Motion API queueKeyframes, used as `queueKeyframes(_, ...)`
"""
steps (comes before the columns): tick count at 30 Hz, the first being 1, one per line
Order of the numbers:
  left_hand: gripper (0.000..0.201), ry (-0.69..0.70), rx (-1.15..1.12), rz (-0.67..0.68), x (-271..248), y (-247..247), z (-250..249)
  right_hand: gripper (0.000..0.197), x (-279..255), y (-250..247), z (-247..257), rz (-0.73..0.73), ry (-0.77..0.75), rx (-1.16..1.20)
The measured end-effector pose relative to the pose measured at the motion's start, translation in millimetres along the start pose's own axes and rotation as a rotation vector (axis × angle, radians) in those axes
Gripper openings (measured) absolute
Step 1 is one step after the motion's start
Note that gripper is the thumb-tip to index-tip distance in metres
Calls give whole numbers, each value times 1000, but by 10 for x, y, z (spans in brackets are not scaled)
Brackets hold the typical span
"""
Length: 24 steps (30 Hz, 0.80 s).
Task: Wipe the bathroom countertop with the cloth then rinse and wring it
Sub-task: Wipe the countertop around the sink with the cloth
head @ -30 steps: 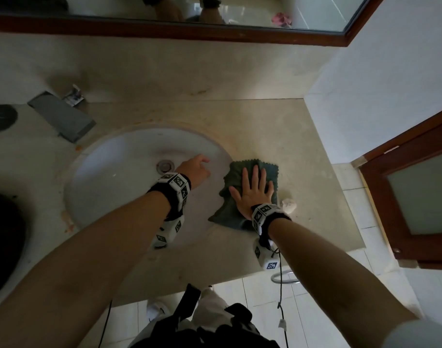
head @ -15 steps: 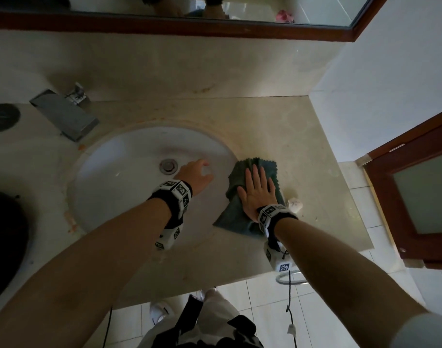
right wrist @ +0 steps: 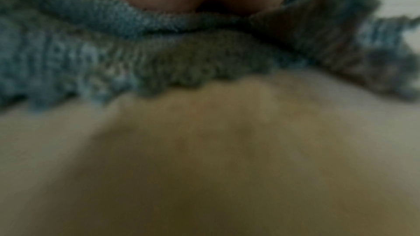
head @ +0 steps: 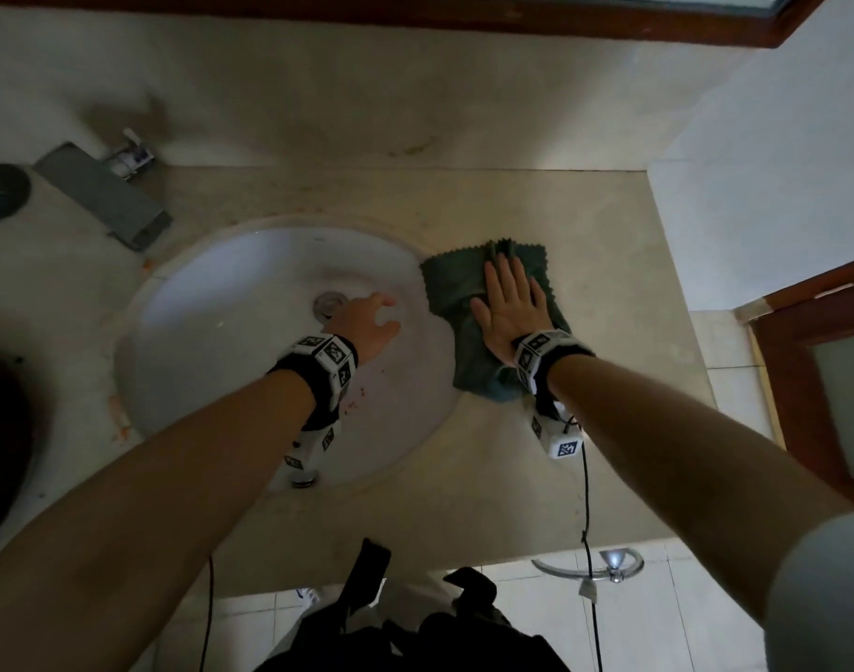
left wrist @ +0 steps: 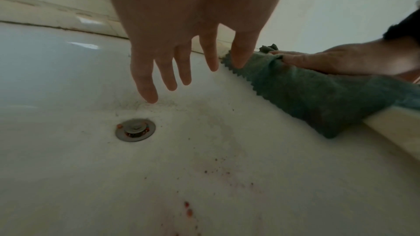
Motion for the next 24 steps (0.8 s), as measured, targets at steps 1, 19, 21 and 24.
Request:
queueKeyframes(1,44,8,1,2,-38,5,1,65,-18,9,0,-5,9,6)
queueKeyframes(19,47,80,128,40,-803,97,405,68,-1537,561,541,31,221,88)
queueKeyframes(21,47,83,145,45,-805,116,386,68,-1609,578,562,34,232,84)
queueKeyframes(24,47,89,141,40,-785,144,340,69,-1605,568,542,30,220,78)
Point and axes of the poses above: each hand's wrist, its own x-axis towards the middle knuckle, its own y-axis out of the palm, z = x × y, the point moved 9 cm from there along x, towards the middle knuckle, and after that the axes turned 2 degrees about y, right-handed, at the moved point
